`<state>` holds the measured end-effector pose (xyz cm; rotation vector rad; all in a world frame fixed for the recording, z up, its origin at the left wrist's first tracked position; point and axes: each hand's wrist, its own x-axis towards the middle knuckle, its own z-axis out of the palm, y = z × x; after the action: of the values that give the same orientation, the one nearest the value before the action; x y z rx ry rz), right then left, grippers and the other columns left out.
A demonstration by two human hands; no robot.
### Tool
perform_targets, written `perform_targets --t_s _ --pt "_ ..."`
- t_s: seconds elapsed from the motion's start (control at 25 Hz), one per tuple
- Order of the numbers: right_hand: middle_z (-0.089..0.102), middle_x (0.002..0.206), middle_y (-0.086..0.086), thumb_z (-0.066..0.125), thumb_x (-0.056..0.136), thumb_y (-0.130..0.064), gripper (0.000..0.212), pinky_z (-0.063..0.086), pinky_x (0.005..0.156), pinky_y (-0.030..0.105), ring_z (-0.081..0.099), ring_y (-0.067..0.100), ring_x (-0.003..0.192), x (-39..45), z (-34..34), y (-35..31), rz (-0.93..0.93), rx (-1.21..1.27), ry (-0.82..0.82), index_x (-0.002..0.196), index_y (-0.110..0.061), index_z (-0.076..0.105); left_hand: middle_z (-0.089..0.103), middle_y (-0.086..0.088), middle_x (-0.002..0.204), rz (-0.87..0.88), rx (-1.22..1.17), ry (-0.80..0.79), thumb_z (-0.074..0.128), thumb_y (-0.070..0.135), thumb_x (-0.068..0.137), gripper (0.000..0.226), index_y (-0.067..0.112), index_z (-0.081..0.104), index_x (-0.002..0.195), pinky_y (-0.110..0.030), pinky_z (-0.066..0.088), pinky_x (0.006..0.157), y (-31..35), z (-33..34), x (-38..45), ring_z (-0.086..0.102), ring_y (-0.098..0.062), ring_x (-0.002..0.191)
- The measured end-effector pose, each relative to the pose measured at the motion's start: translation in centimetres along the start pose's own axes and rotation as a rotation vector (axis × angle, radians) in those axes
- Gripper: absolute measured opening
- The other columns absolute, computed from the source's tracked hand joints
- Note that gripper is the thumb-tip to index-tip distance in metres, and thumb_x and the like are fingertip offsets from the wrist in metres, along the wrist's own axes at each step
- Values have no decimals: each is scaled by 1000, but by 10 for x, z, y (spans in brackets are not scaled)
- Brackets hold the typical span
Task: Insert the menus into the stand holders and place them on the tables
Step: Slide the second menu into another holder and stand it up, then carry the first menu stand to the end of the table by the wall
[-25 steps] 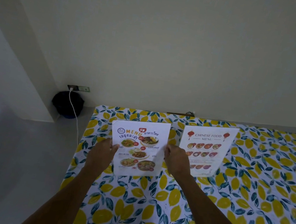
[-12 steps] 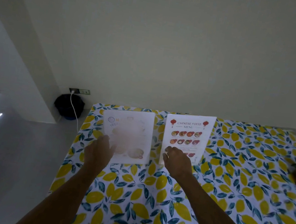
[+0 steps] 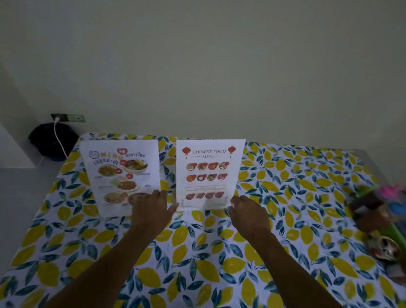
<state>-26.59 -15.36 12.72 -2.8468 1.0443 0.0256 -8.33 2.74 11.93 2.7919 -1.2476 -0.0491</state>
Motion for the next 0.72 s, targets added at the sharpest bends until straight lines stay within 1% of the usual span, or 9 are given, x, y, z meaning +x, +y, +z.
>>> perform_targets --t_s 0.04,0.12,0.24,0.32,0.4,0.48,0.52,0.6,0.72 --pt "64 114 11 43 99 -33 30 53 78 43 63 33 103 7 1 8 17 0 -1 117 -13 56 65 -8 110 -9 -16 -11 41 57 95 53 11 55 118 -40 51 76 5 4 9 65 -29 97" --pt "66 112 12 44 98 -32 30 54 77 42 65 33 102 26 7 24 55 -9 -4 114 -11 57 64 -12 113 -61 -143 -35 44 55 94 53 8 51 119 -44 52 79 14 16 32 64 -32 101" --pt "67 113 13 45 98 -30 33 55 78 41 66 32 103 58 16 38 128 5 -17 122 -9 55 65 -16 115 -192 -325 -77 52 50 93 52 8 49 124 -48 53 82 23 30 64 64 -37 104" --pt "67 114 14 45 98 -30 36 55 80 42 66 32 104 78 24 45 165 7 -37 126 -9 51 65 -16 117 -237 -372 -80 54 47 93 53 11 46 130 -49 54 84 26 35 79 64 -37 104" --pt "69 113 14 47 97 -36 40 55 82 43 66 33 104 95 32 49 199 117 -49 128 -11 50 67 -15 114 -236 -383 -73 52 44 94 49 12 44 130 -49 56 82 26 40 91 66 -37 101" --pt "71 109 15 53 94 -37 40 56 81 43 66 34 102 106 43 50 192 329 -73 122 -9 54 69 -16 106 -212 -377 -72 50 42 95 44 11 46 125 -49 56 78 24 44 99 67 -37 95" --pt "71 105 17 54 95 -35 36 55 78 42 67 36 98 109 46 51 184 401 -75 115 -5 55 69 -17 102 -194 -377 -73 51 42 96 42 10 48 122 -48 56 76 23 45 102 67 -38 92" --pt "70 96 20 54 97 -30 29 52 71 41 67 37 89 113 50 56 170 463 -54 102 -1 55 70 -16 96 -155 -395 -58 53 39 95 38 8 51 117 -44 55 72 24 39 106 68 -37 88" --pt "69 87 18 53 98 -29 27 47 61 36 66 35 80 119 40 72 142 491 -12 97 -2 54 71 -11 90 -106 -423 -21 56 37 95 31 9 53 108 -39 54 65 36 25 116 69 -30 78"
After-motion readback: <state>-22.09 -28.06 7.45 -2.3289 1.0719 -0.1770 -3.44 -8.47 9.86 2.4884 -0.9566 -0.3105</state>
